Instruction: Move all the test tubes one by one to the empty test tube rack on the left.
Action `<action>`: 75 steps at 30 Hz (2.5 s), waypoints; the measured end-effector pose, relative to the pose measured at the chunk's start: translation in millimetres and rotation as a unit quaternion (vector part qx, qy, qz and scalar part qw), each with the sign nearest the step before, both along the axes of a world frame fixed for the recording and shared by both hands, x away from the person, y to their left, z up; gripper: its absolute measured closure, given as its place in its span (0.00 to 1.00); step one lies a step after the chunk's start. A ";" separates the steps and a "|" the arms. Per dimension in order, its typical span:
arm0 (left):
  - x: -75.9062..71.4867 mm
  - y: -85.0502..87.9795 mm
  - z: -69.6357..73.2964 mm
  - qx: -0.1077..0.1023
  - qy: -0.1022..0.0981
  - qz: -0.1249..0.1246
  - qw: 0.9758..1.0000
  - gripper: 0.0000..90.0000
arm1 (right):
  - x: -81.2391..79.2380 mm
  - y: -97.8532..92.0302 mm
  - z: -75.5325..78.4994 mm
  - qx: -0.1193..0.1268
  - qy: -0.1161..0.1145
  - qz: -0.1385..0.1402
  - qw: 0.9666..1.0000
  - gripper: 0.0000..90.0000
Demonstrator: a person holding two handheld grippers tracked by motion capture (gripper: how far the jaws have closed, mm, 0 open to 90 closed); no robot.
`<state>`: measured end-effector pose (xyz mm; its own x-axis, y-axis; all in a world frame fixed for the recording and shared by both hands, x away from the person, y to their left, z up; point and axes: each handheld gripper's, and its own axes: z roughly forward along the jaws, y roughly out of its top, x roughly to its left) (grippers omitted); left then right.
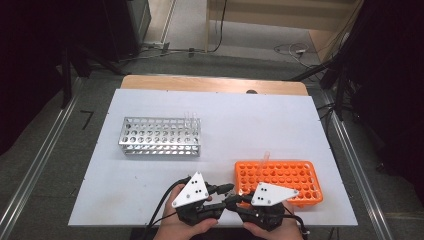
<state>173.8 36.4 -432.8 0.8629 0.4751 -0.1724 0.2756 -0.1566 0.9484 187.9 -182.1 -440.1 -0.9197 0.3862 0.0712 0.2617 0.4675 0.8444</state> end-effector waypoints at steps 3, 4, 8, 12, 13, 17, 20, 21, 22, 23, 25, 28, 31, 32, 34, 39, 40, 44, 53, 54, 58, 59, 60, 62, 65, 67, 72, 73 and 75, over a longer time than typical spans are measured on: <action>-0.1 -0.5 -0.4 0.004 -0.004 -0.001 1.000 0.78 | 0.0 0.4 -0.4 -0.002 0.001 0.001 1.000 0.82; -0.3 -0.7 -0.5 0.005 -0.006 -0.001 1.000 0.79 | -0.1 0.4 -0.5 -0.002 0.001 0.001 1.000 0.82; -0.2 -1.0 -0.3 0.008 -0.010 0.002 1.000 0.81 | 0.6 0.0 -1.0 -0.002 0.004 0.000 1.000 0.82; 0.5 0.2 0.5 0.008 -0.010 0.008 1.000 0.83 | 1.4 -0.8 -1.0 0.002 0.007 0.000 1.000 0.82; 1.1 0.5 0.6 0.007 -0.009 0.009 1.000 0.84 | 1.6 -1.0 -1.1 0.002 0.006 -0.001 1.000 0.82; 2.9 2.2 1.5 0.003 -0.007 0.010 1.000 0.84 | 2.1 -1.9 -0.9 0.006 0.006 -0.004 1.000 0.81; 3.6 3.2 2.5 -0.001 -0.007 0.010 1.000 0.84 | 2.3 -3.0 -0.4 0.007 0.006 -0.005 1.000 0.80; 3.8 3.8 3.1 -0.002 -0.007 0.012 1.000 0.84 | 2.4 -3.4 -0.5 0.008 0.006 -0.004 1.000 0.79; 4.3 4.9 3.5 -0.003 -0.007 0.013 1.000 0.84 | 2.5 -3.9 -0.5 0.009 0.007 -0.003 1.000 0.77; 4.9 6.1 4.0 -0.005 -0.007 0.016 1.000 0.84 | 2.5 -4.6 -0.5 0.009 0.007 -0.001 1.000 0.76; 6.1 8.8 5.1 -0.004 -0.008 0.020 1.000 0.84 | 2.1 -6.2 -0.4 0.011 0.005 0.001 1.000 0.74; 8.7 14.0 6.6 -0.005 -0.008 0.029 1.000 0.84 | 1.8 -10.4 0.1 0.013 -0.003 0.000 1.000 0.67; 12.1 21.2 8.4 -0.007 -0.007 0.038 0.999 0.84 | 2.6 -16.7 0.5 0.016 -0.003 -0.004 1.000 0.60; 12.8 23.5 9.2 -0.009 -0.006 0.042 0.999 0.84 | 3.5 -19.2 0.6 0.017 -0.006 -0.007 1.000 0.57; 15.0 28.4 10.8 -0.007 -0.009 0.050 0.999 0.84 | 4.6 -24.7 1.5 0.022 -0.004 -0.016 1.000 0.50; 21.2 41.5 13.9 -0.008 -0.013 0.075 0.997 0.84 | 8.2 -38.7 4.6 0.031 -0.007 -0.031 0.999 0.34; 22.7 44.2 14.3 -0.009 -0.013 0.082 0.997 0.84 | 9.2 -41.4 4.9 0.033 -0.005 -0.033 0.999 0.30; 30.3 56.3 17.4 -0.012 -0.010 0.101 0.995 0.84 | 11.1 -51.1 4.7 0.035 -0.010 -0.048 0.998 0.23; 44.7 74.3 24.5 -0.005 -0.018 0.129 0.991 0.84 | 16.3 -72.4 6.9 0.042 -0.012 -0.078 0.996 0.16; 45.8 75.5 24.9 -0.004 -0.019 0.132 0.991 0.84 | 17.2 -75.1 7.1 0.043 -0.013 -0.081 0.996 0.15; 51.8 80.9 27.5 -0.008 -0.018 0.143 0.989 0.84 | 19.8 -81.5 7.5 0.045 -0.010 -0.091 0.995 0.13; 53.2 82.1 28.3 -0.008 -0.019 0.146 0.989 0.84 | 20.5 -82.6 7.3 0.044 -0.009 -0.093 0.995 0.12; 54.7 83.1 29.0 -0.008 -0.020 0.147 0.989 0.84 | 20.9 -83.6 7.2 0.043 -0.008 -0.095 0.994 0.12; 57.6 84.6 30.4 -0.008 -0.022 0.152 0.988 0.84 | 21.8 -85.0 6.9 0.044 -0.009 -0.098 0.994 0.11; 62.2 87.4 32.7 -0.007 -0.024 0.158 0.987 0.84 | 22.6 -87.1 7.0 0.045 -0.008 -0.102 0.994 0.10; 66.2 88.7 34.5 -0.003 -0.027 0.161 0.986 0.84 | 23.1 -88.4 7.0 0.046 -0.008 -0.103 0.994 0.10; 77.2 91.4 39.3 0.007 -0.033 0.170 0.985 0.84 | 24.7 -91.0 6.6 0.045 -0.007 -0.107 0.993 0.09; 79.8 92.0 40.3 0.009 -0.033 0.172 0.984 0.84 | 24.9 -91.2 6.5 0.046 -0.007 -0.106 0.993 0.09; 83.8 93.2 41.3 0.009 -0.035 0.176 0.984 0.84 | 24.9 -91.7 6.6 0.047 -0.006 -0.107 0.993 0.08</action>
